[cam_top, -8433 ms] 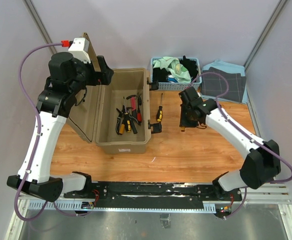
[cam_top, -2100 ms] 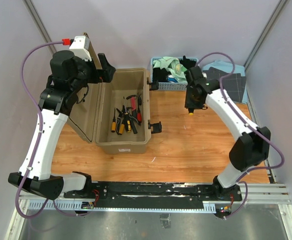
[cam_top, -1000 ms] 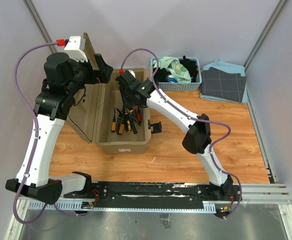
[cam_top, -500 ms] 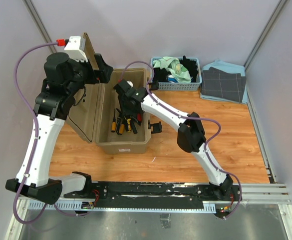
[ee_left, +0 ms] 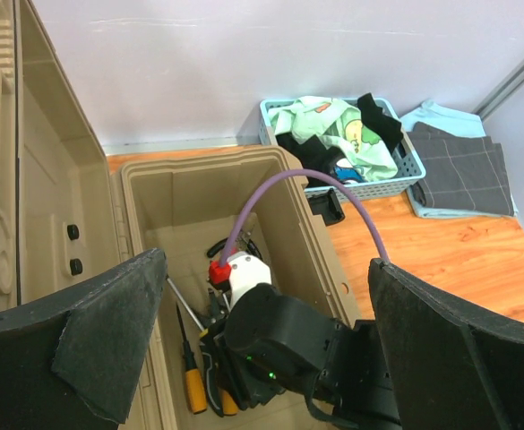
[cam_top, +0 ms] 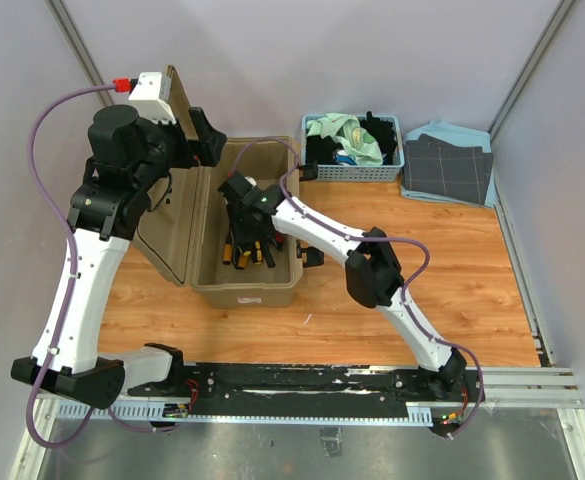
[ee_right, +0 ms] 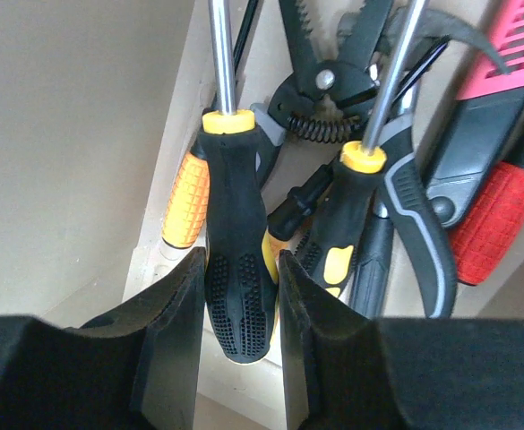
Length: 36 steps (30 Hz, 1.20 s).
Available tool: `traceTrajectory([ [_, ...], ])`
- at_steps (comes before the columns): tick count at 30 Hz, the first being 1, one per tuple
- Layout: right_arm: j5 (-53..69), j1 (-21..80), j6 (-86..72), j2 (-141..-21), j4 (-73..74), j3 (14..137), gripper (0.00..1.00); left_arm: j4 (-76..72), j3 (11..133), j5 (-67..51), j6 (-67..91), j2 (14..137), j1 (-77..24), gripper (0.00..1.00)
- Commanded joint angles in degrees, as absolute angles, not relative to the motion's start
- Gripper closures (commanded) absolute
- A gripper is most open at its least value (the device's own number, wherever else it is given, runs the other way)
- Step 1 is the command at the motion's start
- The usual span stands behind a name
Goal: Pack the tool kit
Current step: Place the screwdriver in the toolbox.
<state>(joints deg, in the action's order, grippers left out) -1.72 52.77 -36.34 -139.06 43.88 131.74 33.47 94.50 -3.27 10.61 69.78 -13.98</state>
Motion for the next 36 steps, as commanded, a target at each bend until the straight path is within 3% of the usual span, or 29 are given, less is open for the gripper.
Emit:
traceTrajectory([
  [1, -0.7, 53.9, -37.3, -140.4, 43.2, 133.6, 0.8, 31.3, 95.4, -3.0, 10.7, 69.2, -13.6, 0.01],
  [9, -1.1, 53.9, -35.6, -140.1, 43.0, 132.7, 0.49, 31.3, 95.3, -2.9, 10.8, 69.1, -13.6, 0.01],
  [20, -5.6, 53.6, -31.8, -133.7, 40.6, 131.4, 0.24, 29.6, 99.7, -0.7, 6.4, 70.0, -13.6, 0.01],
  [21, -6.8, 53.5, -30.0, -132.2, 40.1, 131.3, 0.15, 28.2, 101.6, 1.1, 3.8, 70.5, -13.6, 0.01],
  [22, -8.0, 53.4, -28.2, -130.5, 39.4, 131.1, 0.01, 26.4, 103.5, 4.2, 1.1, 71.0, -13.6, 0.01],
  [27, -14.6, 52.2, -24.6, -121.9, 38.1, 127.6, 0.02, 17.7, 105.7, 12.9, -8.6, 71.4, -13.5, 0.01],
  [36, -22.9, 47.0, -23.9, -104.6, 35.0, 112.9, 0.02, 15.0, 100.3, 19.5, -9.9, 71.0, -7.2, 0.01],
])
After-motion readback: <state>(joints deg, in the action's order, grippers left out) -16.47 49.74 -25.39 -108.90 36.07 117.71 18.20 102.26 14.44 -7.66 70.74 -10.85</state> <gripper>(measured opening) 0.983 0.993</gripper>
